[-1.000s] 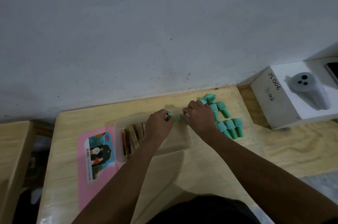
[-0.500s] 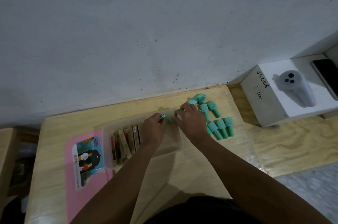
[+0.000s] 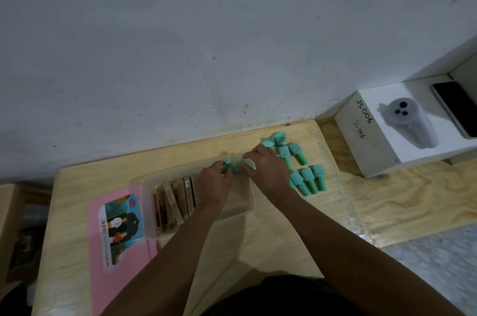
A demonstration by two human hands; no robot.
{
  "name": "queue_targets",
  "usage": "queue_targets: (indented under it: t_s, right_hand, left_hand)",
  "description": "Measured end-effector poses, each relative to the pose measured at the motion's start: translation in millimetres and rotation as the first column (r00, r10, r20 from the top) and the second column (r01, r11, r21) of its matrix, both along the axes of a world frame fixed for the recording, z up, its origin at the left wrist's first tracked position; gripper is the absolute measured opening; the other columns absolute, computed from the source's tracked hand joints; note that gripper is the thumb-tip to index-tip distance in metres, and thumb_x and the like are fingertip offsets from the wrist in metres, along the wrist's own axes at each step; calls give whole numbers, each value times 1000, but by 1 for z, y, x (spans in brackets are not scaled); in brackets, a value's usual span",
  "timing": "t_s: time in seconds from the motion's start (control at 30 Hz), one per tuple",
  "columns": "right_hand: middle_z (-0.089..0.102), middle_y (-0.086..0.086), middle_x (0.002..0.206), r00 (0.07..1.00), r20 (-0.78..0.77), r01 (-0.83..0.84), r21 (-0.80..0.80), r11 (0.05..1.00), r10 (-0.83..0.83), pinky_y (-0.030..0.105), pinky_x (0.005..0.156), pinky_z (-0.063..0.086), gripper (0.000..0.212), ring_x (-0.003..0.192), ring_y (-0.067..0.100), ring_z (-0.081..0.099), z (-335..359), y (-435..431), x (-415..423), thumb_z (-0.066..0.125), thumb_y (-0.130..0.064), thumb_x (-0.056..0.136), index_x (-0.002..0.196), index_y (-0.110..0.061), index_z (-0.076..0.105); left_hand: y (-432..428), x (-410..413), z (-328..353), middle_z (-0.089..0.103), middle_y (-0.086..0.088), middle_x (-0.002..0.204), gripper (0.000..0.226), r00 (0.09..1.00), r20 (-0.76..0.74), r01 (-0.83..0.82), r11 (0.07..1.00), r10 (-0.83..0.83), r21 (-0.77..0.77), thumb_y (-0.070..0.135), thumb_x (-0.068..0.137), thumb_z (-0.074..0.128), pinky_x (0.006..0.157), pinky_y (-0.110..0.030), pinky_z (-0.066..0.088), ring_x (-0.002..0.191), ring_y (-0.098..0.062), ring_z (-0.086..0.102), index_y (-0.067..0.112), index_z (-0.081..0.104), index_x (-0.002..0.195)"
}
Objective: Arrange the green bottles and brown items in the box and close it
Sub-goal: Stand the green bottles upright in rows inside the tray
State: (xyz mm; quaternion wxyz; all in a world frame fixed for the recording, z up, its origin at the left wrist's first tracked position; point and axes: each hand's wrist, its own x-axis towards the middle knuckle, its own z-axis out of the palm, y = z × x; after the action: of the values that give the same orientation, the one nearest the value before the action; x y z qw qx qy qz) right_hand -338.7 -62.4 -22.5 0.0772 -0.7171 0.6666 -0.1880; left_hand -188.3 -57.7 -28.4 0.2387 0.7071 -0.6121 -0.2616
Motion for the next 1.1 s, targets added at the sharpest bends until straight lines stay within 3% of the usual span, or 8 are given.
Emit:
queue_targets:
  t_s: [0.13, 0.27, 0.4, 0.5, 0.6, 0.7, 0.93, 1.1]
  right_hand:
    - [69, -2, 96, 997, 40, 67, -49, 997, -65, 29, 60, 51, 23, 87, 17, 64, 5, 15, -21, 69, -41, 84, 97, -23, 74]
    - [66, -4, 106, 953, 113, 281, 32, 959, -282, 27, 63, 49, 24, 91, 13, 62, 6, 48, -61, 62, -40, 90, 106, -25, 71]
    - [62, -4, 115, 792, 145, 543, 277, 792, -594, 34, 75, 53, 26, 96, 16, 62, -7, 79, -107, 52, -45, 93, 113, -32, 66]
    - [62, -2, 116, 694, 159, 605, 401, 688, -702, 33, 80, 50, 26, 99, 17, 63, -17, 95, -130, 56, -43, 92, 115, -33, 63]
    - [62, -2, 118, 673, 166, 583, 482, 655, -721, 37, 84, 52, 26, 102, 17, 62, -24, 103, -145, 58, -39, 92, 117, -33, 62]
    - [63, -1, 118, 690, 168, 557, 498, 665, -704, 40, 87, 53, 28, 104, 17, 62, -26, 103, -155, 58, -41, 91, 118, -32, 62]
    - [67, -7, 108, 759, 122, 498, 523, 692, -639, 35, 78, 54, 30, 96, 14, 63, -34, 88, -166, 56, -50, 89, 112, -33, 65]
    - [66, -4, 112, 790, 49, 494, 539, 682, -611, 32, 74, 49, 32, 98, 16, 63, -35, 83, -168, 55, -48, 91, 116, -30, 66]
  left_hand:
    - [5, 1, 1, 75, -3, 95, 36, 999, -38, -40, 999, 39, -20, 34, 86, 64, 67, -33, 55, 77, -22, 70, 17, 63, 117]
    - [16, -13, 7, 73, 3, 89, 30, 998, -57, 5, 994, -11, -112, 36, 85, 64, 64, -33, 53, 72, -20, 66, 19, 63, 110]
    - [26, -51, 28, 66, 8, 79, 21, 961, -90, 241, 952, -261, -186, 36, 86, 63, 59, -28, 49, 66, -11, 58, 22, 67, 102]
    - [32, -83, 34, 68, 8, 84, 24, 887, -62, 446, 883, -458, -145, 36, 86, 61, 66, -28, 48, 71, -12, 59, 24, 67, 106]
    - [36, -110, 29, 67, 3, 106, 32, 797, -24, 603, 798, -603, -27, 34, 86, 62, 81, -32, 48, 95, -16, 59, 22, 64, 116]
    - [33, -130, 17, 57, -5, 126, 44, 714, 120, 679, 724, -690, 122, 36, 86, 60, 94, -39, 44, 117, -26, 49, 19, 56, 126]
    - [21, -161, -3, 43, -7, 135, 45, 611, 395, 672, 713, -686, 199, 31, 88, 55, 97, -43, 38, 124, -29, 37, 25, 46, 133]
    - [8, -172, -8, 39, -10, 141, 44, 457, 490, 753, 616, -742, 230, 15, 88, 54, 99, -46, 35, 127, -32, 35, 28, 51, 130]
